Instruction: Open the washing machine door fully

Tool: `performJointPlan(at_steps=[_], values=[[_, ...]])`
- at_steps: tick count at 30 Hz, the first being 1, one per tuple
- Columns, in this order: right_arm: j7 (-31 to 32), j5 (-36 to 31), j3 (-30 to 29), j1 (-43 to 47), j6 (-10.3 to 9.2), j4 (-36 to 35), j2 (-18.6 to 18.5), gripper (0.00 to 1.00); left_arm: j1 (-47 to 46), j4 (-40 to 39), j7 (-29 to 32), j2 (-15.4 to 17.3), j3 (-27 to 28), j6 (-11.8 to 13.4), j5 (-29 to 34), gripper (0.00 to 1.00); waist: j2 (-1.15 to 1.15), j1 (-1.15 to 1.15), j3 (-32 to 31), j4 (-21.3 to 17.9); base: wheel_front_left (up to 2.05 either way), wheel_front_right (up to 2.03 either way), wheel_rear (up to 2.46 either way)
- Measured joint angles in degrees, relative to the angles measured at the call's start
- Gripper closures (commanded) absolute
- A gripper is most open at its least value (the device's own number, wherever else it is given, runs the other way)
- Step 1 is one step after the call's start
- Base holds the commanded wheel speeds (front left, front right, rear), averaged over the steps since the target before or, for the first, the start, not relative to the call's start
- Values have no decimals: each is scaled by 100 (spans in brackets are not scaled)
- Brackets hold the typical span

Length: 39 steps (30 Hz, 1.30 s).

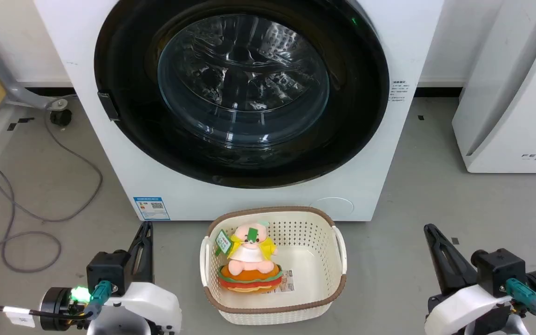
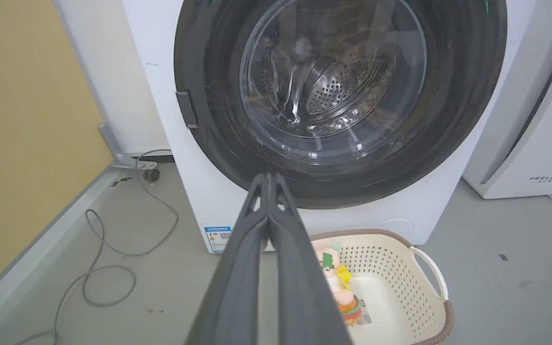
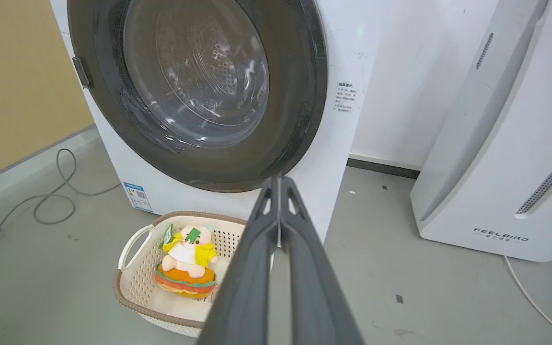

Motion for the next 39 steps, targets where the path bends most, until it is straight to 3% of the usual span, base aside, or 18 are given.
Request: performJointPlan(at_steps=[13,14,23,24,26,33,39], values=[[0,1,1,0,0,0,0,100,0,0,0,0,0,0,0,100,0,0,0,0,0,0,0],[0,3,0,-1,0,2,-1,0,-1,2,0,0,1,0,-1,0,0,0,0,0,0,0,0],[-29,23,1,-1,0,56,-1,0,-3,69,-45,-1,-57,-1,-4,0,0,0,4,-11,0,0,0],[-35,43,0,-1,0,69,-1,24,-4,86,-55,-1,-73,-1,-5,0,0,0,6,-13,0,0,0],[-66,67,0,-1,0,96,-1,100,-5,119,-66,-1,-94,-1,-7,0,0,0,12,-18,0,0,0],[-157,231,-2,-1,0,190,-1,100,-11,196,-162,-2,-151,-1,-57,0,0,0,45,-22,0,0,0],[-220,875,45,-6,0,294,-1,100,-26,253,-230,-2,-202,5,-107,0,0,0,76,-27,0,0,0]])
